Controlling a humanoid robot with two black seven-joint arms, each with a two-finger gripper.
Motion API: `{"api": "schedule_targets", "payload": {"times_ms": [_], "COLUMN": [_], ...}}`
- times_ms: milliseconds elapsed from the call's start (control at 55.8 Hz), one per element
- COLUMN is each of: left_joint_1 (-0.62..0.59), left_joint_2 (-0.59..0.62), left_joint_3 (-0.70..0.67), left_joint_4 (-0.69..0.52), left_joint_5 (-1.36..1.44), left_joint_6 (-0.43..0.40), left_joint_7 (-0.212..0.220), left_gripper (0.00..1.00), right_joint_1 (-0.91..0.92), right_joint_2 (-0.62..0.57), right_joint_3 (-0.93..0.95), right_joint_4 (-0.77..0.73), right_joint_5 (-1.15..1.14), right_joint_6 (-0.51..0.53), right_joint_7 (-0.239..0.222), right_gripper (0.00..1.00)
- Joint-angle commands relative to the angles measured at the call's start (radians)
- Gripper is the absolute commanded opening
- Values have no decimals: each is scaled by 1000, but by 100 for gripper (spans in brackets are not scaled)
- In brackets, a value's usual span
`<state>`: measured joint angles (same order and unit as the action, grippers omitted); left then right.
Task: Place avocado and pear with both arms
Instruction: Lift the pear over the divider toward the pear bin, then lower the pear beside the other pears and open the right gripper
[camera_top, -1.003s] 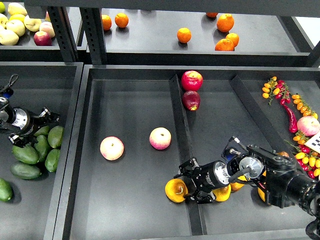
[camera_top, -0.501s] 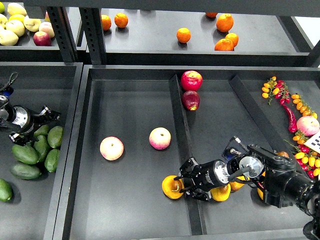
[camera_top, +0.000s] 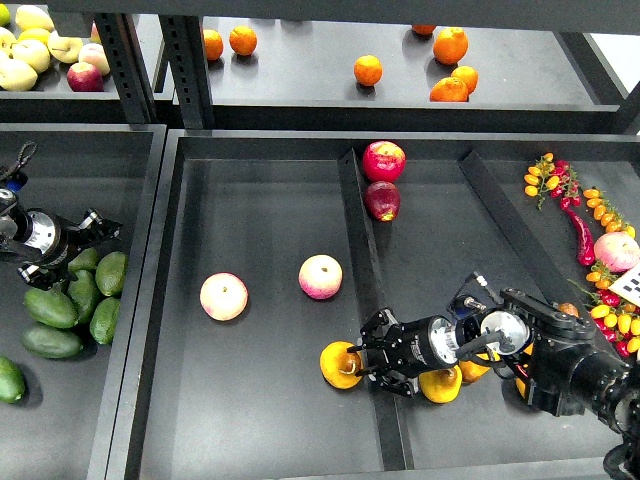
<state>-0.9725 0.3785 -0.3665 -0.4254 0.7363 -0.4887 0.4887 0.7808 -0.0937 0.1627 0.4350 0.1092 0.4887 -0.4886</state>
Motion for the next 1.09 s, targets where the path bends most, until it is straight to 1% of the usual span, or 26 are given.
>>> {"api": "schedule_targets", "payload": {"times_ms": [0, 304, 555, 770, 1075], "left_joint_1": [0, 0, -2, 0, -2], "left_joint_2": [-1, 0, -1, -1, -1], "left_joint_3": [0, -5, -9, -9, -9], "left_joint_4": [-1, 1, 2, 2, 4], "left_joint_5": [0, 0, 0, 0, 0], "left_joint_6": [0, 0, 0, 0, 0], "left_joint_7": [0, 0, 0, 0, 0], "left_gripper": [99, 99, 99, 99, 99], "right_joint_1": [6, 41, 91, 107, 106], "right_joint_2": [-14, -26, -172, -248, -328], "right_joint_3": [15, 17, 14, 11, -3], "right_joint_4": [11, 31, 91, 136, 151], "right_joint_5": [9, 86, 126, 147, 150], "right_joint_6": [0, 0, 0, 0, 0], "right_joint_7": [0, 0, 0, 0, 0], "right_gripper": [5, 4, 4, 4, 4]}}
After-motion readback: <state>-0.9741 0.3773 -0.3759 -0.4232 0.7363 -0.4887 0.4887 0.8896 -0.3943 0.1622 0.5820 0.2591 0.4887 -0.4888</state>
